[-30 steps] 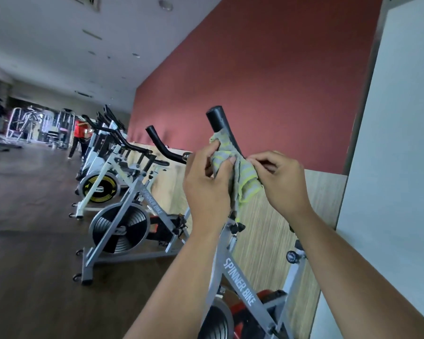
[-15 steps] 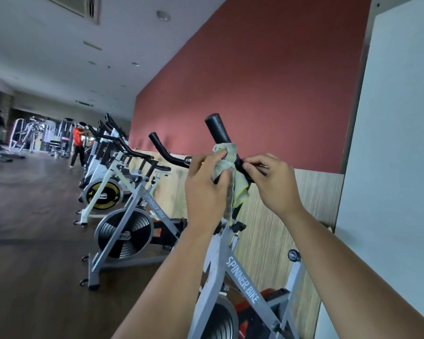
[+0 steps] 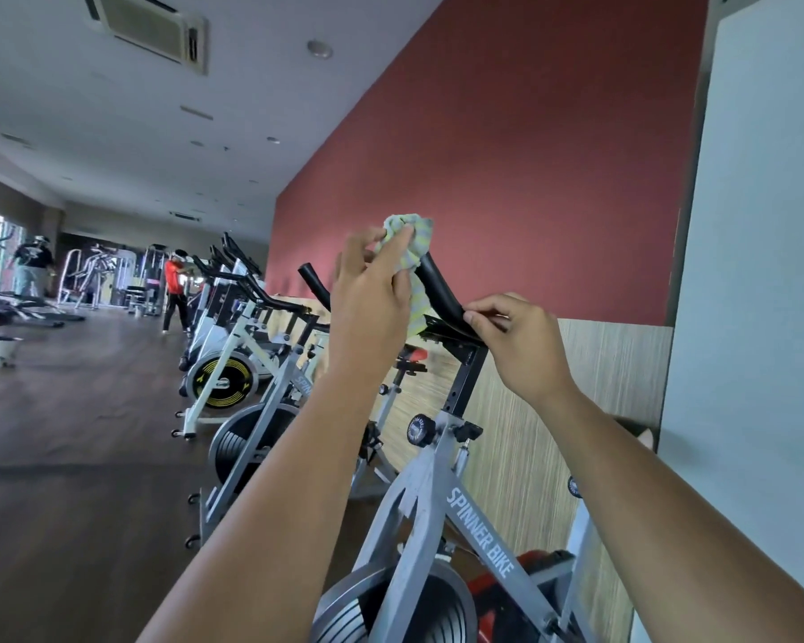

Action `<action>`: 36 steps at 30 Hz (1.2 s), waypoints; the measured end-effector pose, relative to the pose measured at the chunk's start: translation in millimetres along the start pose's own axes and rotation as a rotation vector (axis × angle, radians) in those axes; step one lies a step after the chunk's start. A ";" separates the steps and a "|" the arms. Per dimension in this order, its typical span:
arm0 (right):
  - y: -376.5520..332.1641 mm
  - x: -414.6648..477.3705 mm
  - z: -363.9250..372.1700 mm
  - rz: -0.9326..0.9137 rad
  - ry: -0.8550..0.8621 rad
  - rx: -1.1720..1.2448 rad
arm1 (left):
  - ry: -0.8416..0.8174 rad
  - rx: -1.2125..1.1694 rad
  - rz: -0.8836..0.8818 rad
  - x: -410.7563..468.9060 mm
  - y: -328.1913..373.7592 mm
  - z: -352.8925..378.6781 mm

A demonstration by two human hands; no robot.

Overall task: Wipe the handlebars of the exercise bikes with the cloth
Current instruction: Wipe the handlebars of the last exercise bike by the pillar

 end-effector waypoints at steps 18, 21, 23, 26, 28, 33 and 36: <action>18.0 -74.1 9.3 0.025 -0.123 -0.066 | -0.451 0.017 -0.104 -86.6 -21.6 24.5; 25.1 -89.7 32.8 0.056 -0.206 -0.046 | -0.572 0.035 -0.149 -96.3 -36.9 29.6; 28.8 -96.7 52.9 0.072 -0.260 -0.043 | -0.659 0.070 -0.201 -104.3 -52.1 31.0; 36.7 -102.5 84.6 0.128 -0.335 -0.022 | -0.747 0.128 -0.249 -110.2 -73.7 28.3; 39.8 -101.8 104.5 0.165 -0.383 -0.016 | -0.783 0.158 -0.288 -110.8 -89.3 23.9; 33.3 -92.6 143.5 0.254 -0.523 -0.001 | -0.854 0.238 -0.411 -98.7 -115.1 6.0; 27.2 -82.7 159.4 0.338 -0.614 -0.019 | -0.882 0.304 -0.514 -80.6 -129.0 -7.2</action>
Point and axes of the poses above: each hand's wrist, its own x-axis towards the middle knuckle, its own z-axis out of the palm, y = z × x, the point moved 9 cm from there along x, towards the middle knuckle
